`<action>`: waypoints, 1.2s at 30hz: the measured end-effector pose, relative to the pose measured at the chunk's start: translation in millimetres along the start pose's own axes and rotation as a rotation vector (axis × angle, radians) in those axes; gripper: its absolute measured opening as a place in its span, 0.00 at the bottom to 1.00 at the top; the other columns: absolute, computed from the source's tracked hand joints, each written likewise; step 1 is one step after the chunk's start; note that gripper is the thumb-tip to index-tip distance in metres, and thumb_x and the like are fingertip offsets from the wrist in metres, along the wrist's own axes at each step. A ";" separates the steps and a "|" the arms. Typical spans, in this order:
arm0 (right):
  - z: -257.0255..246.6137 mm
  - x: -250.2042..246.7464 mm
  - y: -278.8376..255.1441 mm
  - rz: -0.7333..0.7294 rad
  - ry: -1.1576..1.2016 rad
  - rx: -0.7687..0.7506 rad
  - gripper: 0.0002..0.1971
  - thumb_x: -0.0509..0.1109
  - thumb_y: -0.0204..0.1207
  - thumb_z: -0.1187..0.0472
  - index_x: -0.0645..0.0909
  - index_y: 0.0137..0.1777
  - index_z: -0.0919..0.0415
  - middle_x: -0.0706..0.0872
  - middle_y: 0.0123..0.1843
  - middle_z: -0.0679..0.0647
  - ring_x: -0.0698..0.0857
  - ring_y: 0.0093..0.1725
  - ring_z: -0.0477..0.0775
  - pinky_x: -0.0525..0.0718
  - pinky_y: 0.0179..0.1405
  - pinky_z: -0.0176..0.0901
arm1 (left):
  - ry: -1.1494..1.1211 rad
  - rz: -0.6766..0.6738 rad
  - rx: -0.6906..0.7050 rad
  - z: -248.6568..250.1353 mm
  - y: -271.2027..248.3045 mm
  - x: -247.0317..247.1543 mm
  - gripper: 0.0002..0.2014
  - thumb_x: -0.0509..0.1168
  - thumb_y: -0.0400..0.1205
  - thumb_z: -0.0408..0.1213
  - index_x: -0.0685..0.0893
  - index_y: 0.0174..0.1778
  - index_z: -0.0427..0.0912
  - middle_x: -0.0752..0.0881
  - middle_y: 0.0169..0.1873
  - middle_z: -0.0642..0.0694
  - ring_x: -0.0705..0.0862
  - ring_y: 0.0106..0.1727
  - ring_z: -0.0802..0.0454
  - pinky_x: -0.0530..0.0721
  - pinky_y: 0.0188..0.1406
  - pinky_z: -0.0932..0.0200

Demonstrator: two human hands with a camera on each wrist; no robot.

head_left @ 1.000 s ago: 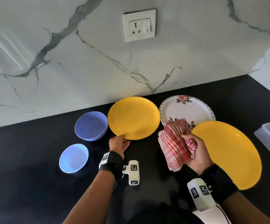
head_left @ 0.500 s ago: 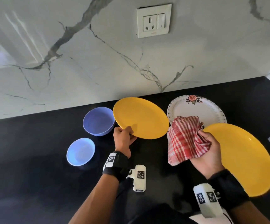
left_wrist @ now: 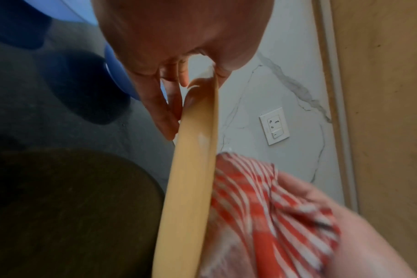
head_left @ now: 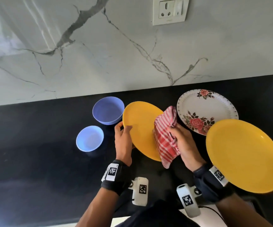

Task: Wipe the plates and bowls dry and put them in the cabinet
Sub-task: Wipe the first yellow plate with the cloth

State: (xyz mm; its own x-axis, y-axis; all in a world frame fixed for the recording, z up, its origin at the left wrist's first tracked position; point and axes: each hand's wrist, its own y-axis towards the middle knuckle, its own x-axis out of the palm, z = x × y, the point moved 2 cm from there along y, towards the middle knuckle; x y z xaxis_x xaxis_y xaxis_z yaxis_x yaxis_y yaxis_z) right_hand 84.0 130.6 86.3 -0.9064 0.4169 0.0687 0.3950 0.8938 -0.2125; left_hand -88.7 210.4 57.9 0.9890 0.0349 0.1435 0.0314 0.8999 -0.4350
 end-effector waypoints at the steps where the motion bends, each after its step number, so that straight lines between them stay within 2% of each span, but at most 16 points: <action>1: 1.1 10.3 -1.8 -0.048 -0.051 -0.003 0.12 0.64 0.87 0.62 0.86 0.61 0.47 0.93 0.56 0.45 0.91 0.57 0.48 0.87 0.62 0.47 | -0.012 0.011 -0.006 -1.2 -3.8 -2.0 0.17 0.63 0.90 0.49 0.77 0.75 0.55 0.88 0.60 0.53 0.88 0.60 0.48 0.89 0.53 0.44; 3: 1.9 29.8 -7.8 -0.149 -0.143 -0.029 0.10 0.64 0.89 0.59 0.86 0.59 0.45 0.93 0.55 0.52 0.91 0.52 0.53 0.89 0.55 0.49 | -0.026 0.007 -0.007 -7.6 -8.6 -1.8 0.21 0.63 0.87 0.60 0.82 0.72 0.56 0.90 0.63 0.52 0.89 0.64 0.49 0.88 0.61 0.44; 4: 3.3 40.2 -11.9 -0.208 -0.186 -0.046 0.09 0.63 0.89 0.57 0.85 0.59 0.46 0.92 0.49 0.55 0.91 0.44 0.54 0.89 0.44 0.49 | -0.038 0.001 -0.004 -10.3 -9.7 -0.2 0.22 0.63 0.86 0.63 0.85 0.69 0.56 0.91 0.62 0.52 0.90 0.63 0.50 0.88 0.63 0.44; 5: 4.8 50.2 -17.1 -0.273 -0.242 -0.063 0.09 0.62 0.90 0.56 0.83 0.59 0.45 0.89 0.41 0.51 0.88 0.35 0.49 0.86 0.35 0.45 | -0.055 -0.009 -0.002 -13.2 -11.4 1.5 0.21 0.63 0.85 0.65 0.88 0.64 0.55 0.92 0.59 0.51 0.90 0.61 0.50 0.87 0.63 0.44; 6: 6.9 59.2 -22.1 -0.340 -0.301 -0.080 0.09 0.61 0.91 0.55 0.82 0.61 0.42 0.86 0.37 0.45 0.85 0.32 0.42 0.84 0.33 0.40 | -0.056 -0.037 0.010 -16.2 -12.8 3.4 0.19 0.63 0.85 0.65 0.89 0.58 0.56 0.92 0.55 0.50 0.90 0.57 0.50 0.87 0.61 0.44; 7: 8.9 66.9 -27.1 -0.407 -0.347 -0.085 0.12 0.60 0.91 0.53 0.80 0.67 0.39 0.86 0.42 0.39 0.86 0.38 0.37 0.84 0.41 0.38 | -0.050 -0.071 0.013 -17.6 -16.8 5.4 0.17 0.63 0.83 0.65 0.89 0.55 0.60 0.90 0.56 0.51 0.90 0.57 0.51 0.86 0.62 0.43; 8: 12.9 71.7 -29.5 -0.461 -0.389 -0.093 0.17 0.58 0.92 0.51 0.75 0.77 0.39 0.87 0.56 0.35 0.86 0.53 0.34 0.84 0.56 0.37 | -0.055 -0.112 0.014 -17.3 -21.3 7.4 0.16 0.61 0.83 0.65 0.87 0.59 0.65 0.89 0.62 0.53 0.88 0.64 0.53 0.85 0.68 0.43; 10: 18.4 75.3 -29.0 -0.534 -0.465 -0.121 0.25 0.53 0.92 0.46 0.58 0.88 0.39 0.66 0.85 0.35 0.64 0.84 0.34 0.61 0.85 0.39 | -0.140 -0.180 -0.076 -16.1 -28.9 10.0 0.24 0.56 0.87 0.66 0.80 0.75 0.61 0.82 0.79 0.53 0.80 0.79 0.52 0.76 0.82 0.44; 11: 19.7 75.0 -28.0 -0.562 -0.497 -0.109 0.27 0.51 0.92 0.43 0.53 0.89 0.39 0.57 0.89 0.36 0.53 0.87 0.35 0.52 0.89 0.45 | -0.239 -0.203 -0.158 -14.8 -33.3 11.9 0.31 0.54 0.88 0.68 0.79 0.80 0.54 0.82 0.79 0.50 0.80 0.80 0.50 0.74 0.83 0.44; 13: 21.0 71.6 -25.3 -0.602 -0.546 -0.049 0.26 0.48 0.91 0.42 0.46 0.87 0.35 0.48 0.90 0.36 0.44 0.87 0.34 0.45 0.90 0.48 | -0.352 -0.250 -0.242 -12.3 -37.4 16.2 0.35 0.52 0.88 0.70 0.85 0.73 0.46 0.90 0.68 0.45 0.88 0.70 0.50 0.78 0.76 0.43; 16: 16.8 64.1 -26.4 -0.632 -0.623 -0.036 0.24 0.47 0.92 0.44 0.41 0.82 0.32 0.46 0.90 0.36 0.42 0.85 0.31 0.41 0.89 0.44 | -0.345 -0.278 -0.255 -12.1 -35.1 19.7 0.33 0.48 0.91 0.66 0.89 0.62 0.43 0.95 0.53 0.43 0.95 0.52 0.53 0.82 0.57 0.50; 21: 30.9 43.1 -24.4 -0.691 -0.790 -0.106 0.26 0.46 0.93 0.45 0.45 0.89 0.40 0.45 0.89 0.34 0.38 0.85 0.29 0.38 0.89 0.45 | -0.385 -0.311 -0.396 -20.9 -25.1 18.2 0.48 0.48 0.84 0.77 0.81 0.77 0.36 0.88 0.69 0.32 0.86 0.72 0.33 0.77 0.78 0.33; 26: 62.4 3.0 -30.1 -0.809 -1.013 -0.129 0.25 0.41 0.91 0.42 0.36 0.83 0.34 0.33 0.85 0.27 0.29 0.82 0.27 0.29 0.86 0.46 | -0.471 -0.269 -0.344 -29.9 -16.6 8.5 0.42 0.57 0.83 0.75 0.72 0.84 0.48 0.85 0.73 0.30 0.86 0.71 0.26 0.78 0.75 0.23; 30: 66.1 -25.6 -19.5 -0.806 -1.073 -0.044 0.23 0.42 0.93 0.46 0.30 0.77 0.31 0.25 0.80 0.28 0.22 0.77 0.25 0.26 0.82 0.42 | -0.430 -0.244 -0.160 -23.1 -15.3 6.1 0.28 0.53 0.88 0.69 0.71 0.84 0.68 0.80 0.80 0.45 0.83 0.76 0.33 0.81 0.71 0.23; 34: 67.3 -38.0 12.8 -0.625 -1.168 -0.036 0.25 0.42 0.94 0.52 0.30 0.81 0.49 0.29 0.85 0.44 0.22 0.79 0.37 0.19 0.73 0.30 | -0.357 -0.256 -0.094 -18.7 -18.4 10.8 0.25 0.51 0.90 0.67 0.72 0.82 0.71 0.82 0.77 0.53 0.83 0.76 0.40 0.81 0.73 0.26; 36: 70.2 -36.4 33.7 -0.569 -1.221 -0.010 0.26 0.42 0.94 0.54 0.31 0.84 0.54 0.30 0.87 0.50 0.26 0.83 0.45 0.21 0.79 0.39 | -0.315 -0.235 -0.070 -20.0 -19.2 11.4 0.23 0.51 0.90 0.66 0.74 0.81 0.71 0.83 0.76 0.54 0.83 0.76 0.41 0.80 0.73 0.26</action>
State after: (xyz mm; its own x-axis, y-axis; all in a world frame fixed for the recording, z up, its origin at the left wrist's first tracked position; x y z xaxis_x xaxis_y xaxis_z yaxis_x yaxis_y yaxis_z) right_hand 119.8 133.9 8.3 -0.4947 -0.4173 -0.7623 -0.0812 0.8955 -0.4375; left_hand -75.1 184.8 50.1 0.8616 -0.0274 0.5069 0.2721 0.8679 -0.4156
